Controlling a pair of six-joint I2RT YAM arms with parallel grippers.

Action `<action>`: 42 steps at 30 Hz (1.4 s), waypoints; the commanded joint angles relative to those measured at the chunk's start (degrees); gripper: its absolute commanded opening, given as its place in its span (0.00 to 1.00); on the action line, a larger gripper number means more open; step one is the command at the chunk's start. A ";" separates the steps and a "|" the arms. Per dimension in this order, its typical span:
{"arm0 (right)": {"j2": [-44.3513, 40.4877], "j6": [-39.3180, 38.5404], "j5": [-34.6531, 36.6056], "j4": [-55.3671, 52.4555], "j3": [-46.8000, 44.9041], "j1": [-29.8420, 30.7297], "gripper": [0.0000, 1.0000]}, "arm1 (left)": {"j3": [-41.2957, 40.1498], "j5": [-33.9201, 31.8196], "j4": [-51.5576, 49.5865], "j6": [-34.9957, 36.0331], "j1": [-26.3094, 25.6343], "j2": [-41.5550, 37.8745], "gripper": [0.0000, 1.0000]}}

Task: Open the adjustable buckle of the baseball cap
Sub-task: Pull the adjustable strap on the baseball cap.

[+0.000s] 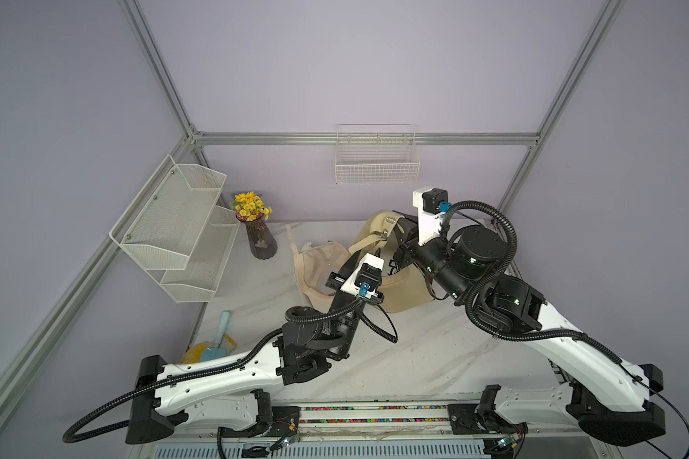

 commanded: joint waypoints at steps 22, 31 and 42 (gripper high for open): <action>0.49 -1.37 1.08 2.61 2.81 0.15 0.00 | 5.85 3.58 -10.73 -8.32 0.13 1.10 0.27; 0.56 -0.77 -0.17 1.97 2.36 0.11 0.00 | 7.41 3.13 -9.28 -5.95 0.10 2.49 0.27; -0.51 0.10 -1.21 0.97 0.91 0.11 0.00 | 8.84 1.17 -6.15 -3.43 0.12 3.84 0.27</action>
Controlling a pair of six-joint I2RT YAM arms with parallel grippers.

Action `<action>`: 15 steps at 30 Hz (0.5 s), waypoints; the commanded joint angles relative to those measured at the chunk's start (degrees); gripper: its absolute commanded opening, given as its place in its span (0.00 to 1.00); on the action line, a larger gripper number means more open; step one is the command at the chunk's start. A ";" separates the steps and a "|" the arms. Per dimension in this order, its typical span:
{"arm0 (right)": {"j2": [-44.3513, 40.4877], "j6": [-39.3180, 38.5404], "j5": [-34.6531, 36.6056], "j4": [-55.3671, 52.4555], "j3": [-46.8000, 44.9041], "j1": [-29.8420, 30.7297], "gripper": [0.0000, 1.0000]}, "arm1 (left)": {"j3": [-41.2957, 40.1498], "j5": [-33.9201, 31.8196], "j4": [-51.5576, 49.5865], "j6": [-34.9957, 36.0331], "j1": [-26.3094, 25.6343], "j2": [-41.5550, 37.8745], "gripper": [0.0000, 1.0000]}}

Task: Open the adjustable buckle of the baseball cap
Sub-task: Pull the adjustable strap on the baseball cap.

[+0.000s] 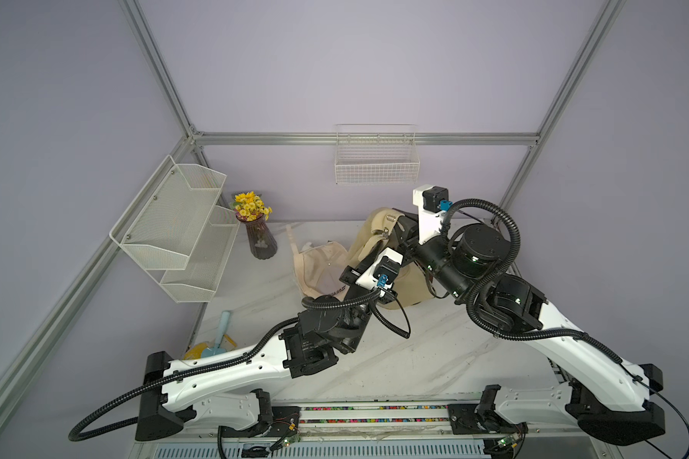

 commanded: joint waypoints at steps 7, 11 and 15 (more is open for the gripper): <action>-2.08 1.52 -0.54 0.74 -1.25 0.11 0.00 | 3.74 -1.76 4.17 2.67 -0.25 0.44 0.14; -2.36 1.50 -0.70 0.71 -1.33 0.19 0.00 | 3.64 -1.12 3.65 2.60 -0.23 0.12 0.00; -2.58 1.50 -0.81 0.57 -1.27 0.19 0.00 | 4.13 -1.13 2.69 2.87 -0.24 -0.04 0.00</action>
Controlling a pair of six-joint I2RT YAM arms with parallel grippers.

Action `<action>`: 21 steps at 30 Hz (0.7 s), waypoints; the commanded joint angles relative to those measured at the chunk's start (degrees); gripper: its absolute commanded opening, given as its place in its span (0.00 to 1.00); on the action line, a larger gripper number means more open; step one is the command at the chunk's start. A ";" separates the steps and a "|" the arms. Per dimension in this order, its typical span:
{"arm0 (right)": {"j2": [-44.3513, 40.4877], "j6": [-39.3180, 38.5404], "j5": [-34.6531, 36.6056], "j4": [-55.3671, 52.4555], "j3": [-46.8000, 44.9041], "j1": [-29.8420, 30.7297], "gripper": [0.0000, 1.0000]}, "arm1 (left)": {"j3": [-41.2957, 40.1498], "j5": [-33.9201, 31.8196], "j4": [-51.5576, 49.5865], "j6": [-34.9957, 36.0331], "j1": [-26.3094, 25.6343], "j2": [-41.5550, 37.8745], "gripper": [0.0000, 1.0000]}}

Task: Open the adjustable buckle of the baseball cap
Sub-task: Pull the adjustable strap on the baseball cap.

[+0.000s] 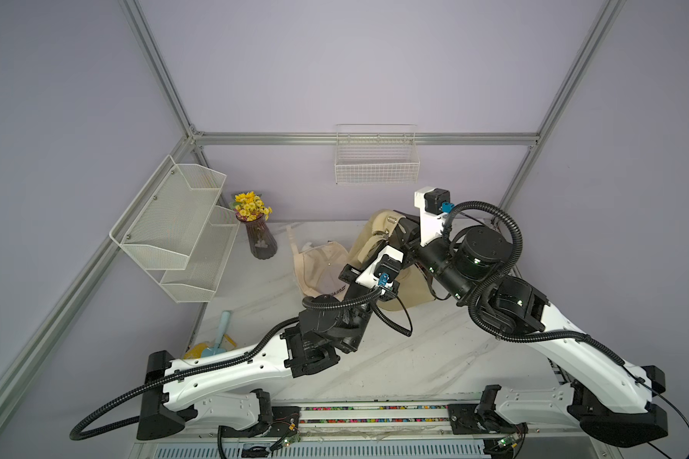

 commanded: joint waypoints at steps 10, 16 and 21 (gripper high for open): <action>-2.69 -1.90 -2.63 -1.48 -1.27 0.22 0.36 | 3.77 0.02 -0.17 2.08 -0.22 -2.13 0.00; -2.96 -5.00 -5.94 -4.44 -2.00 0.22 0.47 | 4.20 0.68 -1.34 1.34 -0.22 -3.35 0.00; -2.66 -7.10 -5.81 -7.14 -1.75 0.39 0.56 | 4.53 1.07 -3.12 0.54 -0.28 -4.66 0.00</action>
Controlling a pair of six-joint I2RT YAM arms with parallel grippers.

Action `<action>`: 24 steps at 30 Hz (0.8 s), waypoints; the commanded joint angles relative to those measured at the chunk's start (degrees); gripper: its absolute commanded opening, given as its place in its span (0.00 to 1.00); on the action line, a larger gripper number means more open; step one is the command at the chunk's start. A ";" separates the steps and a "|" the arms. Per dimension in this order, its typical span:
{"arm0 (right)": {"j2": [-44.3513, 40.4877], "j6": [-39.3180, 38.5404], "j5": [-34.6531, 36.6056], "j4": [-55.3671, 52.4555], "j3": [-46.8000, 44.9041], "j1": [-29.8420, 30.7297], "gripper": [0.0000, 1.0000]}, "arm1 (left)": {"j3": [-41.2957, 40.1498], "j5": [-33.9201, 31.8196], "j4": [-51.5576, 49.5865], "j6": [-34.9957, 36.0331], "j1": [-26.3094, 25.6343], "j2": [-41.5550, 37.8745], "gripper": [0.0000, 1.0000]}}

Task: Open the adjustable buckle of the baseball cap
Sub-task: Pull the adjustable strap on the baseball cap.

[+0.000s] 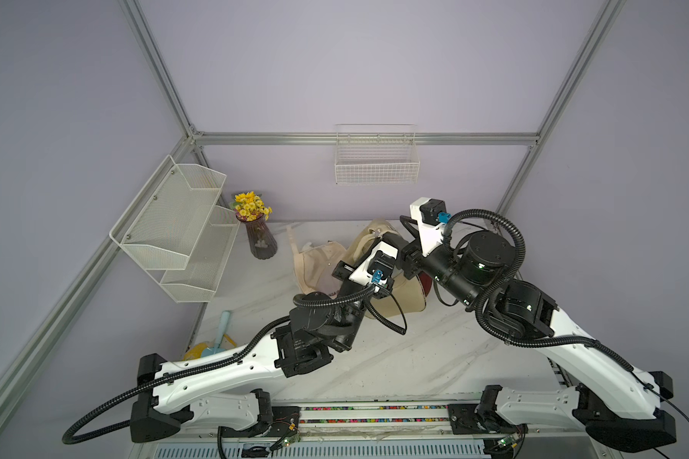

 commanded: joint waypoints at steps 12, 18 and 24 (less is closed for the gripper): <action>-0.22 -2.96 -1.43 -1.25 -0.59 0.92 0.22 | 1.98 2.13 -1.72 -2.67 -0.22 -3.80 0.00; -0.84 -2.41 1.40 1.44 -0.39 0.89 0.11 | 1.16 2.32 -5.09 -4.93 -0.22 -4.08 0.00; 0.11 -2.93 4.04 3.10 1.63 0.87 0.09 | -0.81 3.39 -11.77 -11.02 -0.22 -5.20 0.00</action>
